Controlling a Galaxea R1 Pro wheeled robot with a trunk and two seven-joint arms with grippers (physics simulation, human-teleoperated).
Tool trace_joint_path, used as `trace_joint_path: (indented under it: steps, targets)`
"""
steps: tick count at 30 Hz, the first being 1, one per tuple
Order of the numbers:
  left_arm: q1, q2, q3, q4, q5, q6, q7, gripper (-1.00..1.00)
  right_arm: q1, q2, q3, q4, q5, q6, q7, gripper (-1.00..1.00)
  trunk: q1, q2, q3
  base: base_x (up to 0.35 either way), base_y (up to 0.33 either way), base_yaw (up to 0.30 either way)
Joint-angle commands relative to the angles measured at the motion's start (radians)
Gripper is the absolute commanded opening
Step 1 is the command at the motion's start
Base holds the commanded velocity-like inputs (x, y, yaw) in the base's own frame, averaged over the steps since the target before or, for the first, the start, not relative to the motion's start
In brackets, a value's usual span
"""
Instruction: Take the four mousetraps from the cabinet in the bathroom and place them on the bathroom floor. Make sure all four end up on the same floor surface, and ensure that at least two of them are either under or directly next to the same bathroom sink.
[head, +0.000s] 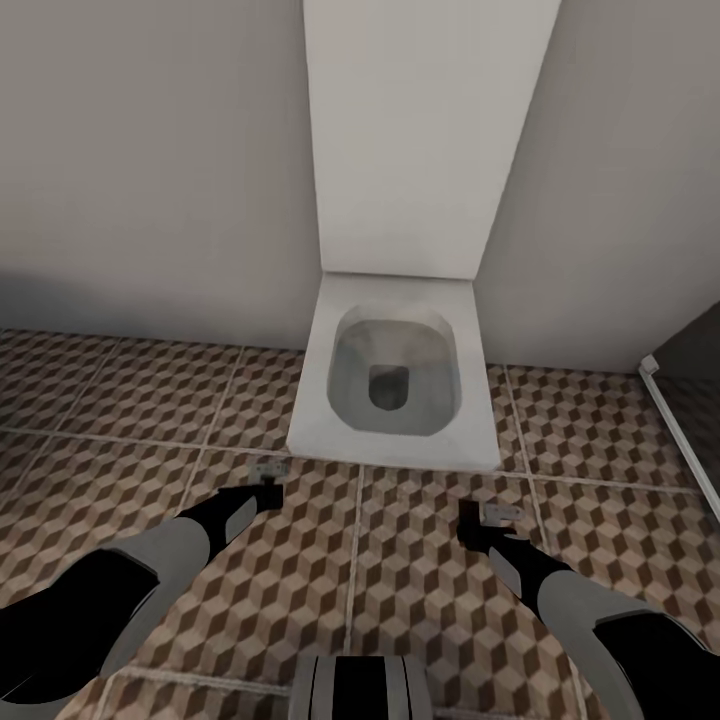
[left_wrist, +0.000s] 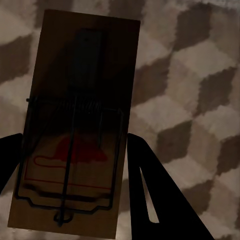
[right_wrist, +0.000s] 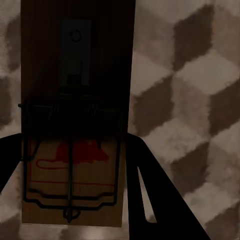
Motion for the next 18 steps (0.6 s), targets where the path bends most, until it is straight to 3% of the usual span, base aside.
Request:
trace_joint_path:
  steps: [1,7,18]
  targets:
    - [0.0,0.0,-0.008,-0.002,0.006,0.005,0.004,-1.0,0.0,0.0,0.009,-0.002,-0.013,0.004,-0.002,-1.0,0.0,0.0,-0.001,0.143,0.0,0.0]
    - [0.0,0.001,-0.008,-0.002,0.006,0.005,0.004,-1.0,0.0,0.0,0.009,-0.002,-0.013,0.004,-0.002,-1.0,0.0,0.0,-0.001,0.122,0.0,0.0]
    - [0.0,0.002,-0.008,-0.003,0.006,0.005,0.004,-1.0,0.0,0.0,0.009,-0.002,-0.013,0.004,-0.002,-1.0,0.0,0.0,-0.001,0.018,0.0,0.0]
